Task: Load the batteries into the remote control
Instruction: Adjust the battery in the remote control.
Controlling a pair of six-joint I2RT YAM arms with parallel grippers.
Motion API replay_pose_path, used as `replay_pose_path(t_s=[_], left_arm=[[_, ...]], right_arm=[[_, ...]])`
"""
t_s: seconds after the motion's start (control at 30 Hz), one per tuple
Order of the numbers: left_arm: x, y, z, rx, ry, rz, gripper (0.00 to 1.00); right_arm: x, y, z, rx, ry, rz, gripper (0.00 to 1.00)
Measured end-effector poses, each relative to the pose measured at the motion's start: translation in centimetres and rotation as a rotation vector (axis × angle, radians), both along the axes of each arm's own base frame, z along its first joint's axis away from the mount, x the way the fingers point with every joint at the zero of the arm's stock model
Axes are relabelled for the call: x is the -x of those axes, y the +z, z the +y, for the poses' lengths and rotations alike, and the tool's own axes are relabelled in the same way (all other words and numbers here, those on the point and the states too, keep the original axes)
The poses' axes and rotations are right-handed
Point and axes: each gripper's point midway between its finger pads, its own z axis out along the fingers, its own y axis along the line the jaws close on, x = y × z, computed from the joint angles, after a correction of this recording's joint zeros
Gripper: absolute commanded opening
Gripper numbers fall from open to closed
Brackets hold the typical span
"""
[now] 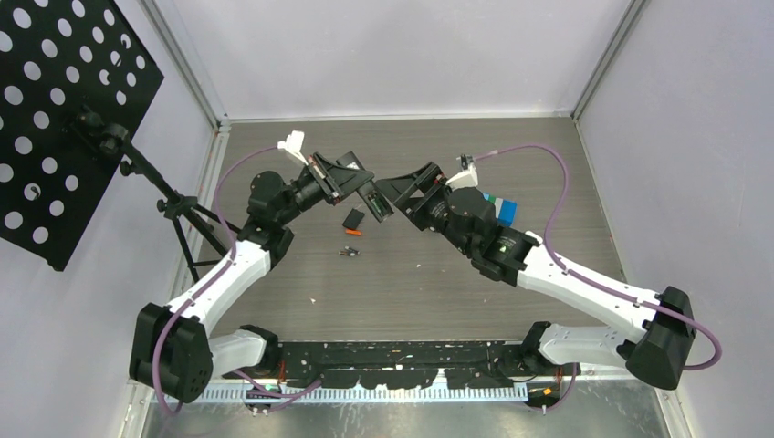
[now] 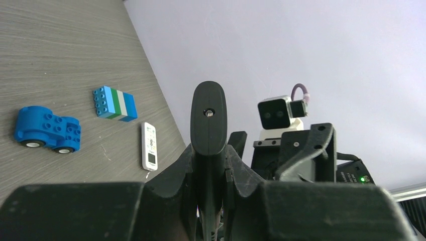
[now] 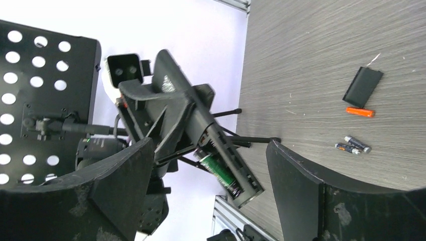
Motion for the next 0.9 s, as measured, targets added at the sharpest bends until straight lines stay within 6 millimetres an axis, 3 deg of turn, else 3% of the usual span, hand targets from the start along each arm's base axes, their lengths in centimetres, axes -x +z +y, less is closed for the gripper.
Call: replay_pose_path(t_s=[0.2, 0.47, 0.67, 0.77, 0.9], left_arm=[[-0.3, 0.4, 0.3, -0.007, 0.027, -0.013, 0.0], [-0.2, 1.5, 0.6, -0.009, 0.05, -0.045, 0.0], [-0.3, 1.4, 0.7, -0.01, 0.056, -0.04, 0.0], [-0.3, 1.3, 0.7, -0.011, 0.056, -0.036, 0.0], [-0.3, 1.3, 0.7, -0.011, 0.056, -0.033, 0.0]], right_arm=[[-0.7, -1.1, 0.3, -0.007, 0.008, 0.047, 0.87], [-0.5, -2.4, 2.4, -0.026, 0.087, 0.083, 0.87], [-0.4, -2.4, 3.1, -0.06, 0.119, 0.079, 0.86], [-0.5, -1.8, 3.2, -0.081, 0.123, 0.068, 0.82], [-0.5, -1.3, 3.3, -0.106, 0.136, 0.056, 0.68]])
